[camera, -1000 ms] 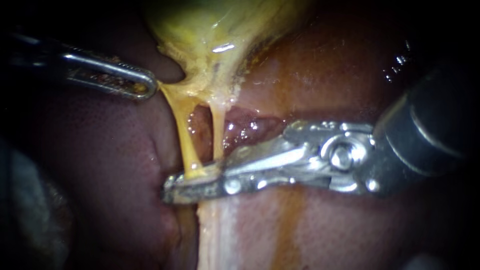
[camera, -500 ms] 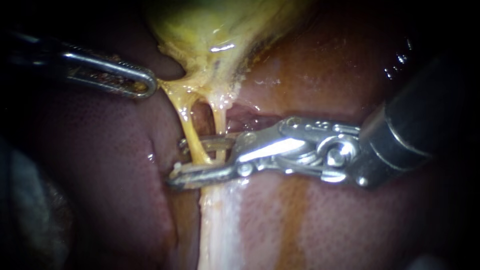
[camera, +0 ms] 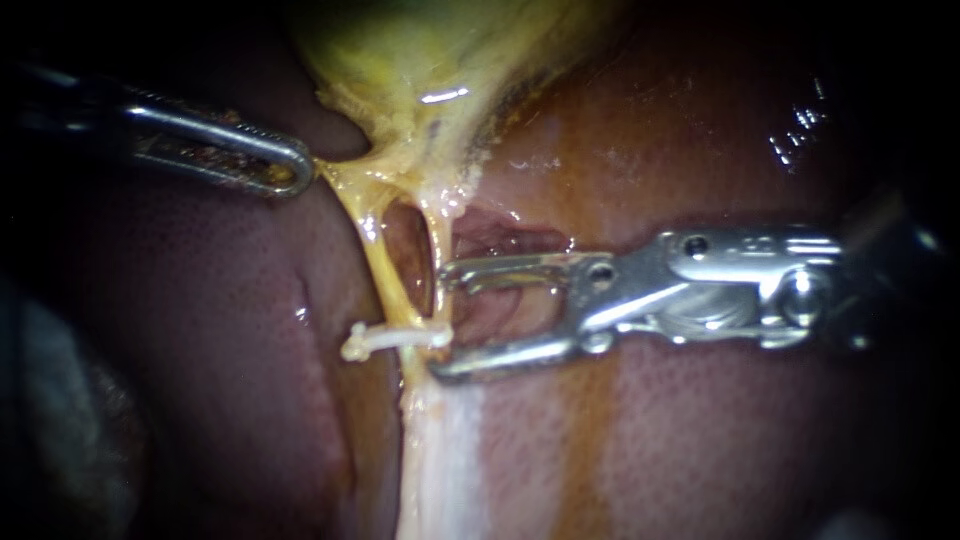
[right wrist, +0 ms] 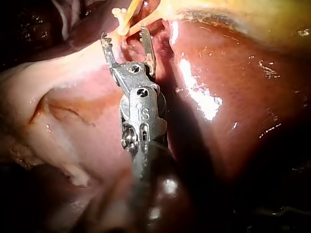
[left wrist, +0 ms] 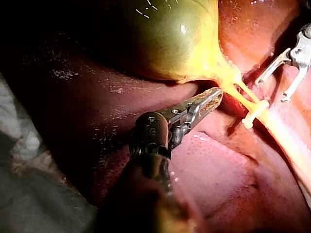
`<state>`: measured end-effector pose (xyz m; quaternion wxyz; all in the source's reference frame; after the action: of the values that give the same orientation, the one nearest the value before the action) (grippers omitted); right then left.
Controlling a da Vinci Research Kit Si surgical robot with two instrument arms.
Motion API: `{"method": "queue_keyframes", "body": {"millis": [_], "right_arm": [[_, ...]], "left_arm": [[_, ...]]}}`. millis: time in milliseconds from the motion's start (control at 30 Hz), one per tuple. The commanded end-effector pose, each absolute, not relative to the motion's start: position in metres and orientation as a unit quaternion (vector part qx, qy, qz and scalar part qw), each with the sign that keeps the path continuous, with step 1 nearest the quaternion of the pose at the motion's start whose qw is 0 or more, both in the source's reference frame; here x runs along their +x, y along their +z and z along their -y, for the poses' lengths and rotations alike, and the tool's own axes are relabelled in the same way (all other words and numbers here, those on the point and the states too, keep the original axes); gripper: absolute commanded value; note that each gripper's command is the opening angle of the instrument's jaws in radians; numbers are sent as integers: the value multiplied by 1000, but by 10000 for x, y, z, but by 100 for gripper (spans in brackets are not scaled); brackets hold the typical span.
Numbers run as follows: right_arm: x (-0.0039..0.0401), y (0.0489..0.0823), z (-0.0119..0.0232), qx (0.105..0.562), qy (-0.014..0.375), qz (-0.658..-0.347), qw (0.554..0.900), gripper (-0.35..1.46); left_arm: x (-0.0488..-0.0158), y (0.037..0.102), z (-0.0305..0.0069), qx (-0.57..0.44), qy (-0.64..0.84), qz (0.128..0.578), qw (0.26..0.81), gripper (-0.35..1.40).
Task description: Going back first clip left tube
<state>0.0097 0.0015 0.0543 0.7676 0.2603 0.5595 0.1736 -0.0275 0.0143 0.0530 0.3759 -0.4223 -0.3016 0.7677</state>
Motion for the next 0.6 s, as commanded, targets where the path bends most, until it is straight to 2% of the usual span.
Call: {"method": "queue_keyframes", "body": {"millis": [33, 300, 600], "right_arm": [[89, 542, -16, 256, 167, -561, 769, 50], [42, 528, -26, 249, 144, -522, 803, 50], [36, 523, -28, 250, 141, -522, 803, 50]], "left_arm": [[-275, 529, -143, -422, 768, 302, 376, -35], [-277, 532, -142, -422, 768, 301, 376, -35], [-299, 546, -134, -423, 769, 297, 377, -35]]}}
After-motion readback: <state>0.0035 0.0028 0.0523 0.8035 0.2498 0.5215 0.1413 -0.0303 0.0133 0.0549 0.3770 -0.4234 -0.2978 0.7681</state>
